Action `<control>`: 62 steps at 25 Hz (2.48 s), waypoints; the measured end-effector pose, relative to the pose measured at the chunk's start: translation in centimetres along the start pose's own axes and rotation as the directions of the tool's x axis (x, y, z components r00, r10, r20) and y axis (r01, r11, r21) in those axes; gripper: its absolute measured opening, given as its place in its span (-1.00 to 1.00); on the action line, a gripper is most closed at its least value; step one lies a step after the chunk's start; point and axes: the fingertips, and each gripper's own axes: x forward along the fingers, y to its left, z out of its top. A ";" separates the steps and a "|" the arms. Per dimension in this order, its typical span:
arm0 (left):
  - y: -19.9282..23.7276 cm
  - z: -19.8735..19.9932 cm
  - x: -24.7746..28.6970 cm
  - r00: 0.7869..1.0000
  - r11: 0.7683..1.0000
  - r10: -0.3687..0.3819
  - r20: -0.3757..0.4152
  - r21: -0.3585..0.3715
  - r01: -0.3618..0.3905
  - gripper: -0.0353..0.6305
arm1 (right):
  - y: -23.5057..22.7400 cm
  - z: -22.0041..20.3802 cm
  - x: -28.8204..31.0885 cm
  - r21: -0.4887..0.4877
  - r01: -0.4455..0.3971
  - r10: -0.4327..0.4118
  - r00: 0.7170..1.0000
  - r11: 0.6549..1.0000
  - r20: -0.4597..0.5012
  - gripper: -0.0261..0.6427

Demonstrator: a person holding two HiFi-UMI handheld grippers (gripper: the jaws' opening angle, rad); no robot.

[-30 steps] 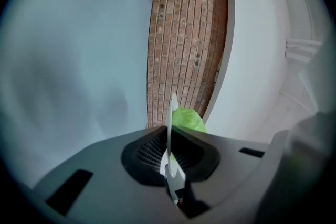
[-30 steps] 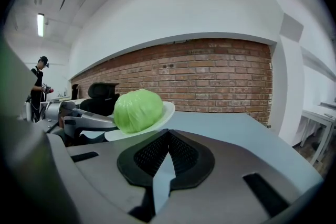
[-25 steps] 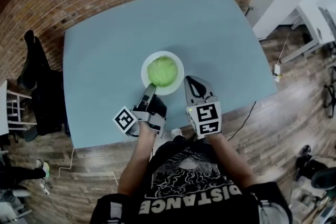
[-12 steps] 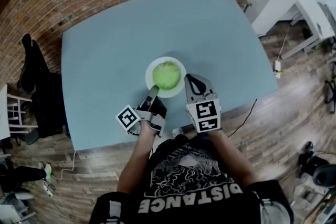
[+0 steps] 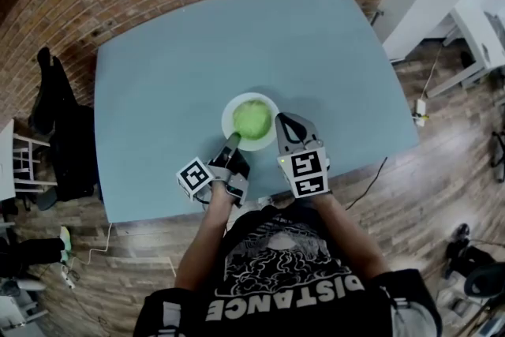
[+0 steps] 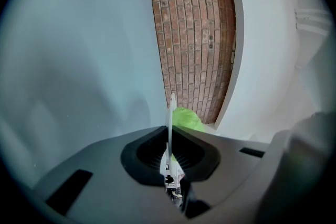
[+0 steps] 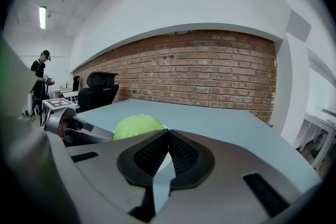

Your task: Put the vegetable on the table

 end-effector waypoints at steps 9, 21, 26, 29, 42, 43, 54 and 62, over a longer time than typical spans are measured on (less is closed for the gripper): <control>1.8 -0.4 1.7 0.996 0.996 0.083 -0.015 0.034 -0.082 -0.84 | -1.5 0.0 1.6 -0.009 -0.035 0.035 0.999 0.999 -0.014 -0.89; 3.9 -0.6 3.7 0.981 0.980 0.192 -0.029 0.067 -0.189 -0.82 | -3.8 -0.2 3.9 -0.013 -0.075 0.074 0.996 0.997 -0.044 -0.89; 4.4 -0.4 4.1 0.976 0.974 0.217 -0.032 0.071 -0.214 -0.82 | -4.0 -0.6 4.7 -0.012 -0.098 0.097 0.994 0.995 -0.060 -0.89; 4.7 -0.4 4.3 0.972 0.970 0.231 -0.042 0.081 -0.228 -0.82 | -4.1 -0.7 5.1 -0.009 -0.110 0.109 0.992 0.994 -0.066 -0.89; 6.2 0.1 4.7 0.957 0.957 0.288 -0.024 0.031 -0.287 -0.83 | -3.6 -1.3 6.5 -0.002 -0.158 0.157 0.984 0.987 -0.083 -0.89; 6.3 0.2 4.7 0.954 0.954 0.299 -0.022 0.028 -0.299 -0.83 | -3.5 -1.3 6.6 -0.002 -0.162 0.161 0.983 0.987 -0.085 -0.89; 7.2 0.7 4.4 0.915 0.914 0.404 -0.009 0.032 -0.404 -0.83 | -3.4 -1.3 7.0 0.010 -0.189 0.189 0.978 0.982 -0.086 -0.89; 7.4 0.8 4.3 0.869 0.860 0.495 -0.013 0.152 -0.488 -0.81 | -2.6 -1.3 7.3 0.003 -0.222 0.222 0.971 0.975 -0.084 -0.89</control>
